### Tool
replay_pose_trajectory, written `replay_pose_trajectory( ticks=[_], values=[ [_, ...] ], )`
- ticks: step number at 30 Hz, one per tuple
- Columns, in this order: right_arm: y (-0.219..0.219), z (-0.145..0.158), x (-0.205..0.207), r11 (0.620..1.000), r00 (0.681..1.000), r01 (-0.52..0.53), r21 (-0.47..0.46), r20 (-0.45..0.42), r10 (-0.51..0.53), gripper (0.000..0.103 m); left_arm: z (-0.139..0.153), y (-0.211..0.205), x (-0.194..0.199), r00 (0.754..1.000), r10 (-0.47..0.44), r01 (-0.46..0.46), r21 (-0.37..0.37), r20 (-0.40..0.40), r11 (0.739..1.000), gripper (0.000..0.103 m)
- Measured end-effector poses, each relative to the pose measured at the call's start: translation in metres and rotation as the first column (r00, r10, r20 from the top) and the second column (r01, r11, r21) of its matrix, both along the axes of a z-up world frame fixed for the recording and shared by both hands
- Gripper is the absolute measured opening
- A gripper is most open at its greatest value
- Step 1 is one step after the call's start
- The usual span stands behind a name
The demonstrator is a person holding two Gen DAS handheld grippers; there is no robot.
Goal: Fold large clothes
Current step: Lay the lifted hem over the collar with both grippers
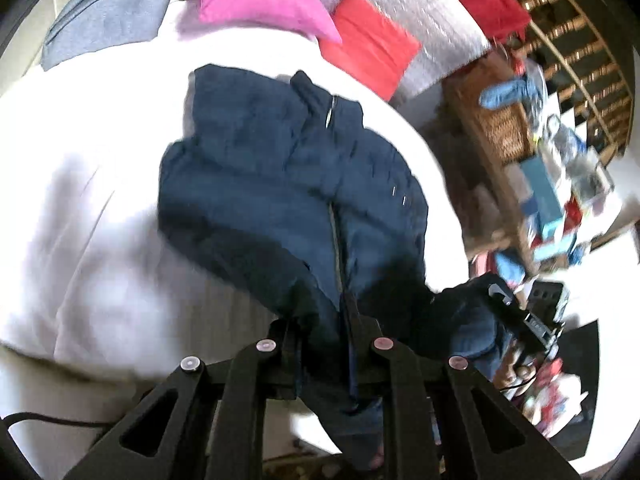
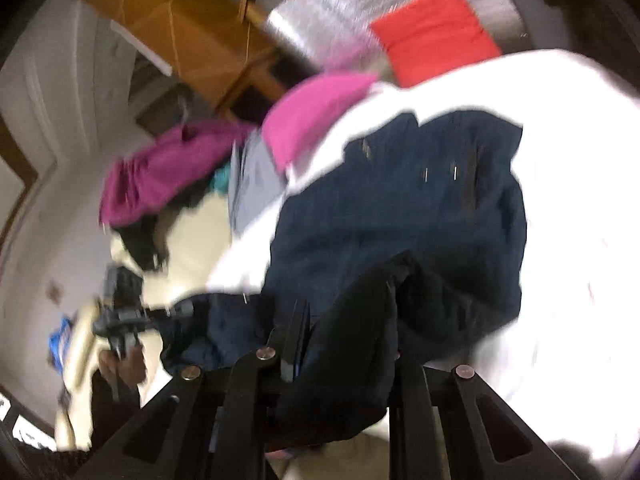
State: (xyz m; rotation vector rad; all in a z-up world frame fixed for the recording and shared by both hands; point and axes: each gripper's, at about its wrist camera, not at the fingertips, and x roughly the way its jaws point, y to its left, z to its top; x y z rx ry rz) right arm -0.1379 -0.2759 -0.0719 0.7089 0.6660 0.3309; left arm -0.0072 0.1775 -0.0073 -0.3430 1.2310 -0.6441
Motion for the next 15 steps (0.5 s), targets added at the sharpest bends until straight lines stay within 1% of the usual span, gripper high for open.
replay_pose_trajectory(
  ticks=[1,4,6,7,8,9,12,14,15],
  values=[
    [-0.009,0.003,0.005,1.000,1.000,0.021,0.009,0.011,-0.021,0.020,0.004,-0.001,0.013,1.000,0.012,-0.012,-0.019,-0.001,1.000,0.017],
    [-0.031,0.008,0.039,0.995,0.995,0.092,0.035,0.034,-0.093,0.020,0.004,-0.004,0.059,0.998,0.056,-0.057,-0.081,-0.012,0.995,0.017],
    [-0.048,0.009,0.068,0.990,0.991,0.132,0.059,0.028,-0.134,0.020,-0.004,-0.015,0.085,0.996,0.086,-0.086,-0.102,-0.009,0.991,0.017],
    [-0.053,0.007,0.083,0.986,0.988,0.151,0.065,0.024,-0.153,0.020,-0.006,-0.019,0.106,0.994,0.107,-0.107,-0.112,-0.005,0.988,0.017],
    [-0.058,0.006,0.107,0.983,0.985,0.171,0.062,0.020,-0.172,0.020,-0.007,-0.022,0.123,0.993,0.121,-0.120,-0.116,-0.001,0.986,0.017],
    [-0.064,0.003,0.124,0.980,0.982,0.190,0.059,0.012,-0.191,0.020,-0.012,-0.027,0.138,0.991,0.131,-0.129,-0.114,0.004,0.985,0.017],
    [-0.077,-0.010,0.181,0.970,0.972,0.235,0.064,-0.026,-0.234,0.020,-0.030,-0.047,0.192,0.987,0.160,-0.159,-0.075,0.014,0.984,0.017],
    [-0.086,-0.022,0.226,0.963,0.963,0.266,0.037,-0.059,-0.264,0.020,-0.046,-0.058,0.227,0.984,0.178,-0.177,-0.056,0.011,0.983,0.017],
    [-0.090,-0.029,0.240,0.960,0.958,0.279,0.028,-0.072,-0.276,0.020,-0.053,-0.062,0.241,0.982,0.187,-0.187,-0.041,0.011,0.982,0.017]
  ],
)
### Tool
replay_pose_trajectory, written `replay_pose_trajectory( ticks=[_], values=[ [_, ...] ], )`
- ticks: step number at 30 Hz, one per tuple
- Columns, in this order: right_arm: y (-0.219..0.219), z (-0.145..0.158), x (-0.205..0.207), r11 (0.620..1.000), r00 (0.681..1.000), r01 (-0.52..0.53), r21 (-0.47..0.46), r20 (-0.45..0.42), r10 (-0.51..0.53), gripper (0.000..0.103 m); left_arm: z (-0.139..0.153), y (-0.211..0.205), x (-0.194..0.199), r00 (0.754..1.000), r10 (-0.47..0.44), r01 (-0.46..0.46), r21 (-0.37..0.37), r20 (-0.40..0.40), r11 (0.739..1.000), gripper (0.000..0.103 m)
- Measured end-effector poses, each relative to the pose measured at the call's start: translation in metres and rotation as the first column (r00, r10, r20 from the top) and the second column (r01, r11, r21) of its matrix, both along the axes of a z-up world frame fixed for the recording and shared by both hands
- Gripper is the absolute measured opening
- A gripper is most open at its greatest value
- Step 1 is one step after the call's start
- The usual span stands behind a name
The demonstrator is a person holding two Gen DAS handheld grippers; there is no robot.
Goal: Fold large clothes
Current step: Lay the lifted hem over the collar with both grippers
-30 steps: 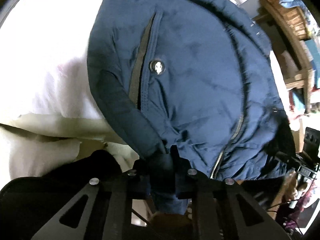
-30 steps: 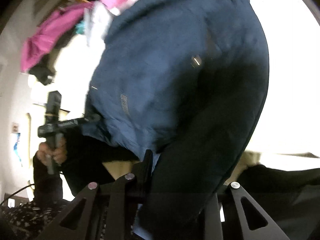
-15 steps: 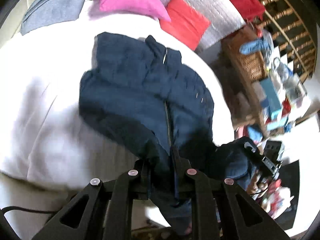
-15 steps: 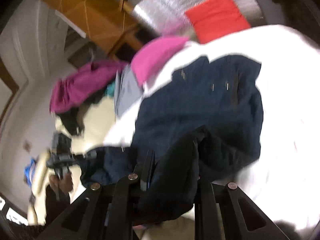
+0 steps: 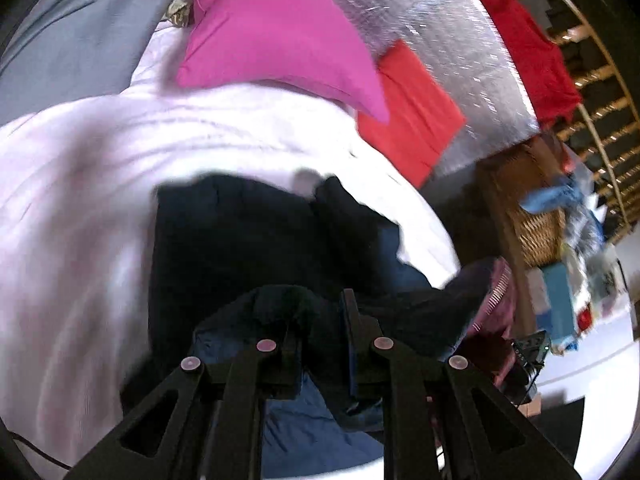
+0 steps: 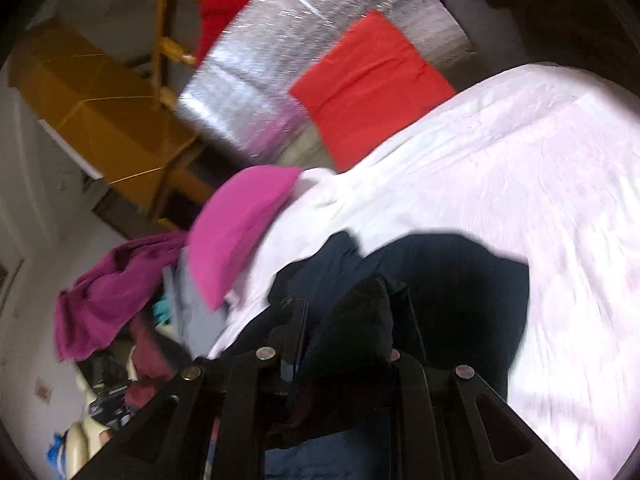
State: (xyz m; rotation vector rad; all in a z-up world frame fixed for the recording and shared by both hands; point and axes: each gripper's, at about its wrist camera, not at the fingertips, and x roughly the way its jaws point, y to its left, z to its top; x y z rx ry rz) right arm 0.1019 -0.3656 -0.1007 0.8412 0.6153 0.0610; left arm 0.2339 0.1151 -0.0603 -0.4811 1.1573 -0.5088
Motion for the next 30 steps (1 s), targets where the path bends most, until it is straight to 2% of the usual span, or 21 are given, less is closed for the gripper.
replay_pose_trajectory(
  ticks=[3,7,9,11,13,14,15,16,17,18,19,21,22,24,26,28,30],
  values=[
    [-0.021,-0.027,0.052,0.999,0.997,0.048,0.002,-0.062,-0.048,0.020,-0.026,-0.010,0.044,1.000,0.022,-0.021,0.062,-0.003,0.998,0.017],
    [-0.039,-0.071,0.089,0.992,0.988,0.090,0.086,-0.129,-0.079,0.020,-0.060,-0.015,0.085,0.999,0.050,-0.050,0.013,-0.012,0.999,0.018],
    [-0.050,-0.088,0.097,0.979,0.987,0.097,0.182,-0.144,-0.071,0.022,-0.078,-0.015,0.099,0.997,0.070,-0.071,-0.019,-0.034,0.997,0.018],
    [-0.064,-0.097,0.098,0.953,0.993,0.073,0.295,-0.115,-0.041,0.028,-0.097,-0.009,0.108,0.991,0.090,-0.099,-0.095,-0.096,0.991,0.018],
    [-0.077,-0.104,0.093,0.904,0.997,0.050,0.425,-0.072,-0.021,0.037,-0.105,0.004,0.109,0.984,0.096,-0.123,-0.185,-0.151,0.975,0.019],
    [-0.083,-0.106,0.086,0.877,0.998,0.064,0.476,-0.052,-0.045,0.050,-0.107,0.012,0.109,0.978,0.098,-0.141,-0.243,-0.183,0.960,0.025],
    [-0.090,-0.105,0.076,0.855,0.995,0.095,0.510,-0.031,-0.092,0.075,-0.104,0.019,0.107,0.974,0.105,-0.163,-0.293,-0.203,0.942,0.029],
    [-0.097,-0.101,0.061,0.837,0.988,0.135,0.531,-0.003,-0.157,0.089,-0.099,0.028,0.102,0.969,0.123,-0.194,-0.349,-0.215,0.917,0.042],
    [-0.103,-0.093,0.042,0.826,0.972,0.175,0.536,0.038,-0.230,0.103,-0.088,0.039,0.095,0.967,0.159,-0.229,-0.410,-0.198,0.883,0.063],
    [-0.105,-0.084,0.027,0.827,0.960,0.190,0.529,0.076,-0.270,0.103,-0.075,0.049,0.087,0.966,0.206,-0.255,-0.439,-0.158,0.862,0.075],
    [-0.104,-0.074,0.014,0.841,0.956,0.200,0.502,0.087,-0.279,0.103,-0.051,0.064,0.070,0.947,0.313,-0.309,-0.450,-0.067,0.838,0.090],
    [-0.091,-0.050,-0.007,0.894,0.971,0.174,0.412,0.080,-0.225,0.103,-0.022,0.082,0.040,0.897,0.442,-0.374,-0.472,0.036,0.798,0.093],
    [-0.077,-0.039,-0.020,0.919,0.979,0.144,0.367,0.081,-0.186,0.103,-0.010,0.086,0.023,0.878,0.474,-0.389,-0.483,0.063,0.785,0.094],
    [-0.057,-0.027,-0.044,0.943,0.986,0.110,0.313,0.082,-0.142,0.103,0.006,0.078,-0.009,0.897,0.434,-0.360,-0.432,0.084,0.827,0.094],
    [-0.041,-0.023,-0.073,0.953,0.989,0.086,0.290,0.087,-0.116,0.103,0.006,0.065,-0.041,0.909,0.403,-0.343,-0.359,0.104,0.868,0.094],
    [-0.022,-0.028,-0.099,0.943,0.992,0.061,0.327,0.084,-0.093,0.103,-0.005,0.055,-0.076,0.917,0.385,-0.342,-0.294,0.101,0.892,0.094],
    [-0.009,-0.036,-0.114,0.928,0.996,0.031,0.372,0.068,-0.061,0.103,-0.020,0.044,-0.106,0.930,0.361,-0.337,-0.244,0.063,0.909,0.094]
  ],
)
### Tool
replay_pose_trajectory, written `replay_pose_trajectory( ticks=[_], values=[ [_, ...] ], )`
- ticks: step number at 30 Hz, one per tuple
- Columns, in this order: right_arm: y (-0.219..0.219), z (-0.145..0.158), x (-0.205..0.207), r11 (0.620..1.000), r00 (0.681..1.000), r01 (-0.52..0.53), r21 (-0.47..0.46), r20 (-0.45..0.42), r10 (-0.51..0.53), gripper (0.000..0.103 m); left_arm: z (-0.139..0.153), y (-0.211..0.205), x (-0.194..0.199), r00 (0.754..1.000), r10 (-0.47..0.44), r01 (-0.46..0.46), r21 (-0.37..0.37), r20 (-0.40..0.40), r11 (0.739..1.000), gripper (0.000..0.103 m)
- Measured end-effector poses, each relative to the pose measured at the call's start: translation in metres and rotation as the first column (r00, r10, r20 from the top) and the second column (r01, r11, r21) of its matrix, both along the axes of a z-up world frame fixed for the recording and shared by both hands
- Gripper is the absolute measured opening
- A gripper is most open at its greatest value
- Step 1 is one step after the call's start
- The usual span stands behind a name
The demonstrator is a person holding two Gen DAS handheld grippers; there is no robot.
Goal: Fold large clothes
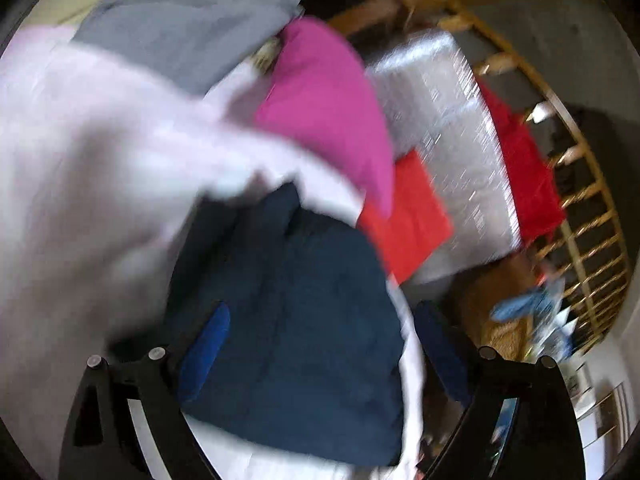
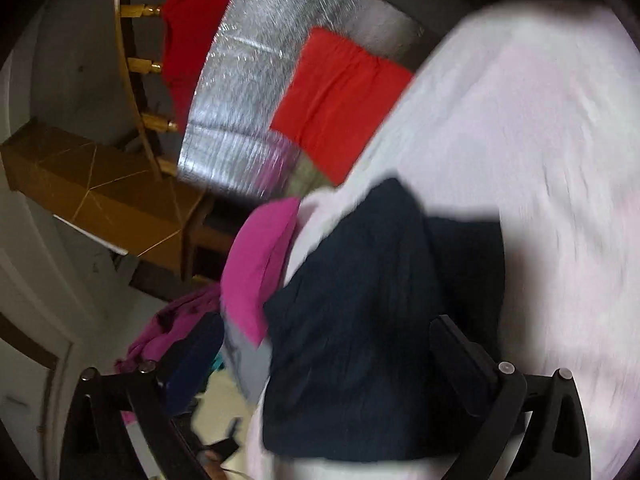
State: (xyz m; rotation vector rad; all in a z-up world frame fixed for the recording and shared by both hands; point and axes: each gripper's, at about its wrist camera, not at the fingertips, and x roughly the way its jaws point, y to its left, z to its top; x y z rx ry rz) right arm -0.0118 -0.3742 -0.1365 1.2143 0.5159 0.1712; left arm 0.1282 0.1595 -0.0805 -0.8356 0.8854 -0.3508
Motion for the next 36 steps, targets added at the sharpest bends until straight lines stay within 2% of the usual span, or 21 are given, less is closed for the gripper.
replay_pose_trajectory(
  ticks=[4,7,11,13,16,19,22,24,25,26,27,28,29,31,34,36],
  values=[
    [0.029,-0.015,-0.025,0.998,0.997,-0.063,0.007,-0.037,0.064,0.103,-0.033,-0.020,-0.032,0.993,-0.062,0.065,0.033,-0.097,0.997,0.094],
    [0.043,-0.038,-0.040,0.996,0.993,-0.067,0.062,-0.094,0.073,0.103,-0.056,-0.018,-0.033,0.976,-0.026,0.029,0.013,-0.217,0.999,0.094],
    [0.045,-0.065,-0.023,0.992,0.985,-0.051,0.116,-0.156,0.069,0.103,-0.069,-0.010,-0.028,0.968,0.052,-0.053,0.001,-0.247,0.999,0.094],
    [0.043,-0.077,-0.013,0.993,0.979,-0.011,0.116,-0.199,0.034,0.103,-0.077,-0.007,-0.019,0.962,0.084,-0.099,-0.044,-0.261,0.994,0.094],
    [0.032,-0.088,0.007,0.990,0.981,0.026,0.139,-0.195,0.002,0.103,-0.085,-0.012,0.000,0.960,0.098,-0.129,-0.101,-0.263,0.986,0.094],
    [0.026,-0.081,0.023,0.995,0.987,0.047,0.084,-0.158,-0.033,0.103,-0.088,-0.018,0.014,0.961,0.116,-0.145,-0.100,-0.251,0.984,0.094],
    [0.022,-0.082,0.038,0.996,0.987,0.048,0.074,-0.156,-0.036,0.103,-0.087,-0.026,0.022,0.965,0.120,-0.143,-0.086,-0.234,0.986,0.094],
    [0.022,-0.078,0.051,0.998,0.988,0.061,0.026,-0.142,-0.057,0.102,-0.085,-0.030,0.027,0.966,0.119,-0.144,-0.095,-0.230,0.985,0.094],
    [0.022,-0.076,0.058,0.997,0.986,0.076,-0.019,-0.148,-0.078,0.100,-0.088,-0.028,0.022,0.967,0.119,-0.146,-0.102,-0.226,0.984,0.094],
    [0.022,-0.076,0.064,0.994,0.982,0.088,-0.064,-0.163,-0.098,0.089,-0.089,-0.028,0.022,0.968,0.119,-0.145,-0.104,-0.223,0.984,0.093],
    [0.023,-0.076,0.068,0.991,0.977,0.096,-0.096,-0.181,-0.112,0.070,-0.089,-0.028,0.023,0.968,0.119,-0.143,-0.094,-0.222,0.985,0.091],
    [0.024,-0.078,0.074,0.988,0.974,0.092,-0.120,-0.196,-0.115,0.064,-0.089,-0.025,0.019,0.968,0.122,-0.143,-0.079,-0.221,0.987,0.078],
    [0.025,-0.077,0.078,0.986,0.973,0.086,-0.143,-0.201,-0.114,0.061,-0.090,-0.024,0.020,0.968,0.123,-0.138,-0.055,-0.220,0.989,0.069],
    [0.031,-0.067,0.080,0.975,0.971,0.069,-0.212,-0.210,-0.114,0.058,-0.089,-0.021,0.019,0.967,0.121,-0.135,-0.047,-0.225,0.990,0.061],
    [0.041,-0.045,0.075,0.938,0.976,0.045,-0.344,-0.186,-0.115,0.044,-0.082,-0.017,0.011,0.974,0.116,-0.123,-0.022,-0.197,0.992,0.046],
    [0.045,-0.033,0.068,0.929,0.978,0.052,-0.365,-0.170,-0.121,0.040,-0.073,-0.020,0.006,0.980,0.109,-0.109,0.011,-0.167,0.994,0.039]
  ],
)
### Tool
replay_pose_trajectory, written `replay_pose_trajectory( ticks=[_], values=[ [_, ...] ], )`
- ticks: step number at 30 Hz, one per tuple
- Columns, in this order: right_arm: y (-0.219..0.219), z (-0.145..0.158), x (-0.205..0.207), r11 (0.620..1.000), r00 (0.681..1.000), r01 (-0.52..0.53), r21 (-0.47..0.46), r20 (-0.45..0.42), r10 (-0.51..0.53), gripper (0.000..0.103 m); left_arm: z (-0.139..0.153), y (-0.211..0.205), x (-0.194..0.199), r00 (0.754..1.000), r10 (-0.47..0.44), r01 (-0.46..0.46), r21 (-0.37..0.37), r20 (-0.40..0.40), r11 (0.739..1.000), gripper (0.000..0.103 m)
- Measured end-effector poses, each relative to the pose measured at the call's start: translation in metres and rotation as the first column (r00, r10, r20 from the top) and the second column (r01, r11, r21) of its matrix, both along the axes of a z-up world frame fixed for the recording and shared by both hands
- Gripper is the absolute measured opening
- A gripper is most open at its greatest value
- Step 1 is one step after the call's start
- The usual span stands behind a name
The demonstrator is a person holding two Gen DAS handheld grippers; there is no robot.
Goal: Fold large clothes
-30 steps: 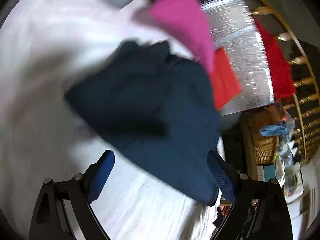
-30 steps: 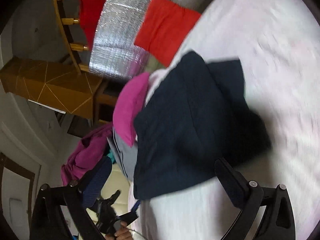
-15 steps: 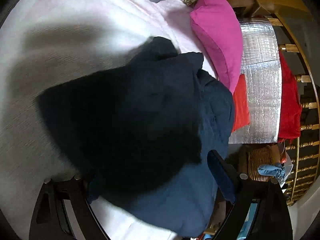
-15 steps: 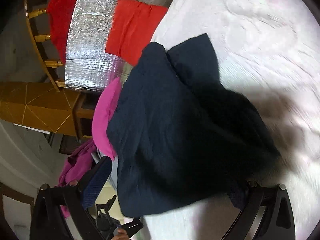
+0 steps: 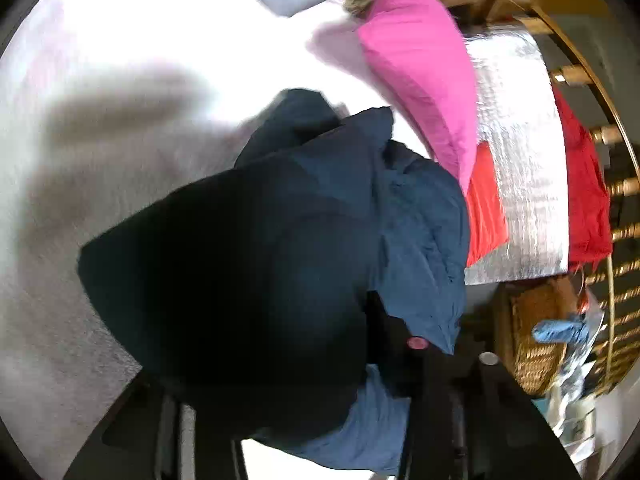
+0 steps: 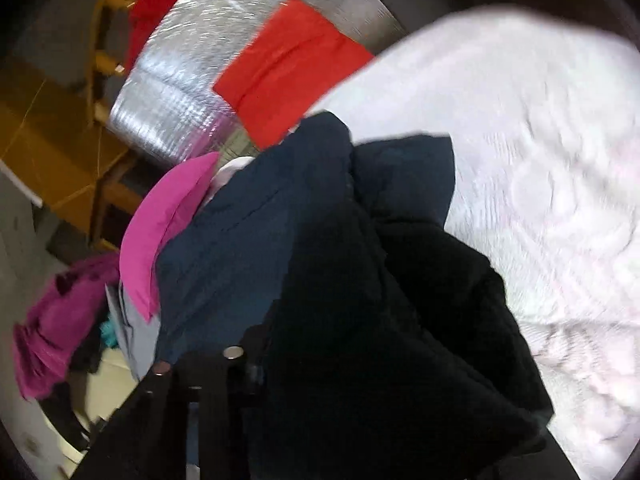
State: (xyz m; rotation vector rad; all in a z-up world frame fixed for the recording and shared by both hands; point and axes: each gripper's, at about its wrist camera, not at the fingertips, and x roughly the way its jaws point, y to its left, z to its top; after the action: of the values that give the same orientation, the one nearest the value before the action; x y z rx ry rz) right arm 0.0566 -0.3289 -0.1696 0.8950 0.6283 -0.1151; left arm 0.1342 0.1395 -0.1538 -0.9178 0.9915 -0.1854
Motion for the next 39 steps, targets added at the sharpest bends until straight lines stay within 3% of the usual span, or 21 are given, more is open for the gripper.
replay_pose_trajectory(
  ticks=[7,11,13,16,18,20,22,25,26,28,32,35,39],
  values=[
    [0.020,0.026,-0.033,0.996,0.998,-0.064,-0.057,0.010,0.065,0.039,0.034,0.014,-0.018,0.996,-0.072,0.068,0.075,0.047,0.995,0.032],
    [0.027,0.017,-0.053,0.987,0.987,-0.152,-0.052,-0.066,0.149,0.039,0.033,0.026,-0.038,0.990,-0.143,0.144,0.134,-0.016,0.980,0.033],
    [0.030,0.009,-0.056,0.978,0.973,-0.205,-0.043,-0.118,0.199,0.039,0.027,0.030,-0.042,0.985,-0.162,0.167,0.121,-0.054,0.978,0.033],
    [0.030,-0.003,-0.061,0.966,0.951,-0.259,0.001,-0.174,0.255,0.044,0.016,0.043,-0.044,0.975,-0.171,0.183,0.076,-0.142,0.980,0.046],
    [0.026,-0.004,-0.064,0.961,0.938,-0.274,0.028,-0.213,0.274,0.064,0.018,0.055,-0.047,0.967,-0.179,0.188,0.034,-0.184,0.982,0.048],
    [0.017,0.001,-0.070,0.959,0.927,-0.283,0.018,-0.251,0.279,0.071,0.029,0.061,-0.051,0.964,-0.165,0.181,0.065,-0.207,0.981,0.059],
    [0.004,0.013,-0.078,0.957,0.927,-0.290,0.006,-0.249,0.282,0.071,0.038,0.073,-0.060,0.966,-0.153,0.179,0.113,-0.208,0.977,0.060],
    [-0.029,0.028,-0.108,0.984,0.967,-0.174,-0.046,-0.197,0.162,0.078,0.054,0.088,-0.059,0.983,-0.095,0.126,0.204,-0.156,0.971,0.062],
    [-0.042,0.035,-0.114,0.992,0.981,-0.111,-0.063,-0.165,0.100,0.084,0.064,0.092,-0.058,0.992,-0.053,0.084,0.288,-0.116,0.954,0.063],
    [-0.063,0.038,-0.117,0.999,0.994,-0.020,-0.025,-0.112,0.017,0.085,0.076,0.090,-0.053,0.999,-0.012,0.031,0.391,-0.050,0.920,0.066],
    [-0.070,0.028,-0.088,0.995,0.998,-0.008,0.101,-0.066,0.015,0.085,0.080,0.068,-0.038,0.997,-0.053,0.026,0.429,0.052,0.903,0.074],
    [-0.058,0.024,-0.057,0.995,0.996,-0.017,0.097,-0.086,0.026,0.085,0.061,0.050,-0.026,0.996,-0.089,0.068,0.455,0.023,0.888,0.074],
    [-0.045,0.005,-0.027,0.996,0.988,-0.024,0.085,-0.147,0.036,0.085,0.039,0.037,-0.008,0.994,-0.106,0.103,0.413,-0.015,0.905,0.074]
  ],
)
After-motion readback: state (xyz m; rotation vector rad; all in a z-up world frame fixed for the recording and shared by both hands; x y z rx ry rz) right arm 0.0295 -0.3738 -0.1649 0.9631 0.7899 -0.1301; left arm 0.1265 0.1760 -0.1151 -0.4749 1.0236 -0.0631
